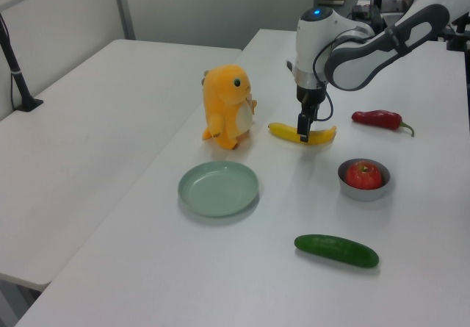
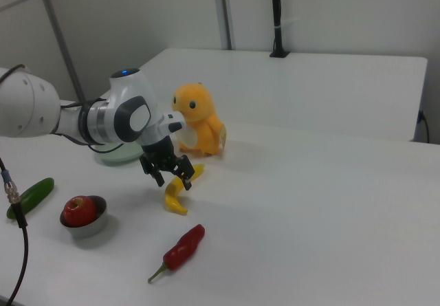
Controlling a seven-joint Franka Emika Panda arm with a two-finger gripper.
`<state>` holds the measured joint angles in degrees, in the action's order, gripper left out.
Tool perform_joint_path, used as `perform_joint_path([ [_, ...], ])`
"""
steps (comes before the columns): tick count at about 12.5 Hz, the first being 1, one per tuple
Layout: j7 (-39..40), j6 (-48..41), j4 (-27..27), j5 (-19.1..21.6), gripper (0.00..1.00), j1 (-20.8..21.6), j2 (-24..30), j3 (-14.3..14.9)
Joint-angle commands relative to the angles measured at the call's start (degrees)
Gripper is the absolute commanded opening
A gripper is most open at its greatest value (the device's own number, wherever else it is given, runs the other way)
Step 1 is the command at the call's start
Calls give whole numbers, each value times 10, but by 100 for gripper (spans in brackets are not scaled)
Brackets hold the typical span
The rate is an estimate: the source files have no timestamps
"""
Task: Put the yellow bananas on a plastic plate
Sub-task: 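Lower the gripper onto the yellow banana and close on it, then lift the banana and carry it toward the pale green plate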
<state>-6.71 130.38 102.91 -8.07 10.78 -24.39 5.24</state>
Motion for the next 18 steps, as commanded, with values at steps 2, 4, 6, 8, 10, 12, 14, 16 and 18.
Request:
perform_joint_path([
  [2, 7, 8, 5, -44, 48, 3, 0, 1],
  [4, 13, 8, 5, -54, 24, 1, 0, 1],
  [6, 16, 8, 6, -54, 6, 0, 0, 1],
  [8, 24, 8, 6, -54, 2, 0, 0, 1],
  [10, 24, 8, 6, -54, 1, 0, 4, 0],
  [12, 23, 1, 6, -51, 1, 2, 21, 0],
  [14, 18, -1, 10, -43, 1, 7, 39, -8],
  [16, 13, -1, 5, -35, 1, 8, 40, -31],
  [18, 12, -2, 6, -29, 1, 18, 38, -58],
])
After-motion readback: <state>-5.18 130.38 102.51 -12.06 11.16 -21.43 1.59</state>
